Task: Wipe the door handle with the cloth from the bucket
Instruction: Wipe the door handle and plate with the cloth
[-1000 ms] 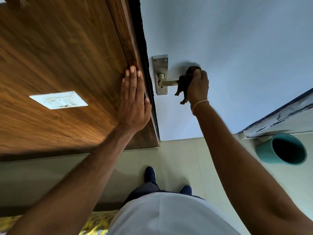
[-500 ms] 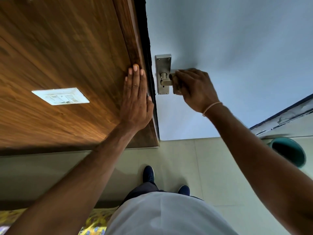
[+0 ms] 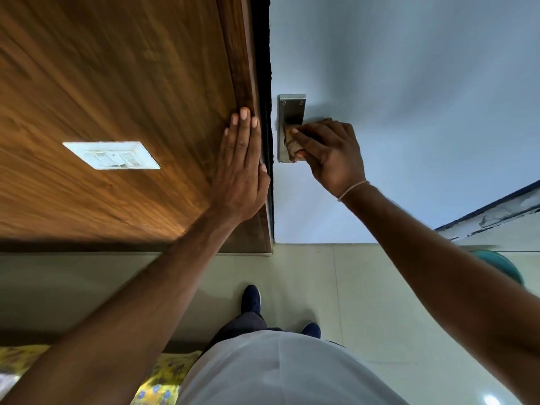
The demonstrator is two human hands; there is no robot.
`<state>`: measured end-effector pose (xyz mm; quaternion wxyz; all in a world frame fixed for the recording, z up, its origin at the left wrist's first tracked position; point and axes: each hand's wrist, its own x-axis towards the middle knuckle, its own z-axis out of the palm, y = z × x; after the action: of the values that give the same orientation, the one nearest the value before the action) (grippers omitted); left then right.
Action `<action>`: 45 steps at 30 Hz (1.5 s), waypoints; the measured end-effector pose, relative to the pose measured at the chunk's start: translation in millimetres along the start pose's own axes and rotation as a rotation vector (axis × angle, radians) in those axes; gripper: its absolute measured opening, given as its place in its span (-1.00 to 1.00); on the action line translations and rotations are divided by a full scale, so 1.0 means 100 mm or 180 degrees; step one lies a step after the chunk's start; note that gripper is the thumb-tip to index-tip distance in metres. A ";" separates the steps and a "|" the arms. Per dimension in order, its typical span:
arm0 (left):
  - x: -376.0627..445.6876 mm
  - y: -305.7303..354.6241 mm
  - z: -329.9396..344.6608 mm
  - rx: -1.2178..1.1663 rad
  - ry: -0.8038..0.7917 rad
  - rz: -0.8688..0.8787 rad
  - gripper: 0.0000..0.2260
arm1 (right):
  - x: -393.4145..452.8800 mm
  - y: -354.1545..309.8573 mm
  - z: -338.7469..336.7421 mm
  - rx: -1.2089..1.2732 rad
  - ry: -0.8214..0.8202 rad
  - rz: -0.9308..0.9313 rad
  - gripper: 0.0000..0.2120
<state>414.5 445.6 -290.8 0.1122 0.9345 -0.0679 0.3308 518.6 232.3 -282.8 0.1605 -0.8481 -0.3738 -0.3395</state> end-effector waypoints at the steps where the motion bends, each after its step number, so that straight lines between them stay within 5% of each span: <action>1: 0.00 0.00 0.00 -0.0001 0.0018 0.0004 -0.36 | 0.04 -0.04 0.04 -0.0034 0.0012 -0.0073 -0.66; 9: 0.01 0.00 -0.01 -0.0032 0.0070 0.0028 -0.37 | 0.21 -0.06 0.11 -0.0291 -0.0025 -0.0826 -0.78; 17: 0.00 -0.01 -0.01 -0.0012 0.0003 0.0013 -0.37 | -0.01 -0.24 0.11 -0.0334 0.0181 0.0261 -0.66; 27: 0.01 -0.02 -0.06 -0.0093 -0.0051 0.0048 -0.36 | 0.42 -0.15 0.25 -0.0936 -0.0218 -0.1679 -0.72; 31: 0.01 -0.03 -0.05 -0.0077 -0.0061 0.0053 -0.37 | 0.49 -0.16 0.26 -0.1104 -0.0466 -0.1958 -0.73; 42: 0.00 -0.09 -0.08 0.0012 -0.0109 0.0133 -0.36 | -0.08 -0.32 0.20 -0.0143 0.0300 0.0477 -0.70; 45: -0.01 -0.11 -0.09 0.0080 -0.0121 0.0174 -0.37 | -0.11 -0.39 0.24 -0.0210 0.0351 0.0752 -0.68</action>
<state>410.6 458.6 -285.8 0.0900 0.9398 -0.0913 0.3168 495.1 265.1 -307.2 0.1917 -0.8711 -0.2506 -0.3764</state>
